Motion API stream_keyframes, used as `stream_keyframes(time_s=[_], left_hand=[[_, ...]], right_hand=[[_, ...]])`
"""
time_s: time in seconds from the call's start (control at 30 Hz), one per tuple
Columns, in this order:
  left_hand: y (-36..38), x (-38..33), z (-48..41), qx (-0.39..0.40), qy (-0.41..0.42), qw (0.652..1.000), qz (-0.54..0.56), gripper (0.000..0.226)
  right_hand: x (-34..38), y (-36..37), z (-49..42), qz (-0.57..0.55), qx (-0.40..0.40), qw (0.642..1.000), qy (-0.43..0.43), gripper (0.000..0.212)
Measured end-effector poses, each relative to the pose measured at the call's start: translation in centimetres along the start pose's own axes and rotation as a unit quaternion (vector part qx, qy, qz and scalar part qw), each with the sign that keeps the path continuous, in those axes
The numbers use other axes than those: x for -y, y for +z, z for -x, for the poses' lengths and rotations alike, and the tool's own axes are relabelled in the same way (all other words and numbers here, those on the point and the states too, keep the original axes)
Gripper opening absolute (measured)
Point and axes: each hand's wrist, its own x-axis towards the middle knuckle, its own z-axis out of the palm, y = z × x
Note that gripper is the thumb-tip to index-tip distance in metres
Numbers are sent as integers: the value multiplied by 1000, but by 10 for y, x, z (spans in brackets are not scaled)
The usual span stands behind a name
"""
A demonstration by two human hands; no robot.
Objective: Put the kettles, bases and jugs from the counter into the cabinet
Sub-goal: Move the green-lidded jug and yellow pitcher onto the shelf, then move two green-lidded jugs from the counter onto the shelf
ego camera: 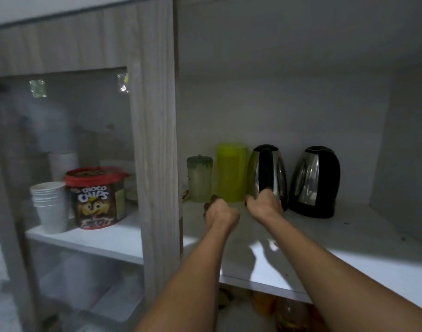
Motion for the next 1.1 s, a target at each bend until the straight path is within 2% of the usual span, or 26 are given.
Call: stream_keyframes(time_s=[0.1,0.23,0.43,0.6,0.9,1.0,1.1], left_hand=[[-29,-9,38,-40,31,998,26,30],[-68,-4,96,-112,44,992,28,31],[-138,51,200,-200,-23,980,4,29],[-220,114,288,-259,-87,961,-35,31],[-412,232,466,-385,-188,900,-77,31],[-482,287,540,-408,-232,878,-94,25],[-545,345,606,-442,-300,841,-87,25]], right_hand=[[10,-22,38,-24,-1,999,-23,54],[16,-36,99,-46,17,996,-69,47],[18,-26,214,-58,106,986,-112,46],[52,-3,324,-57,192,967,-158,47],[147,55,573,-87,314,896,-303,46],[173,79,677,-85,363,862,-343,44],[184,104,773,-56,405,821,-399,47]])
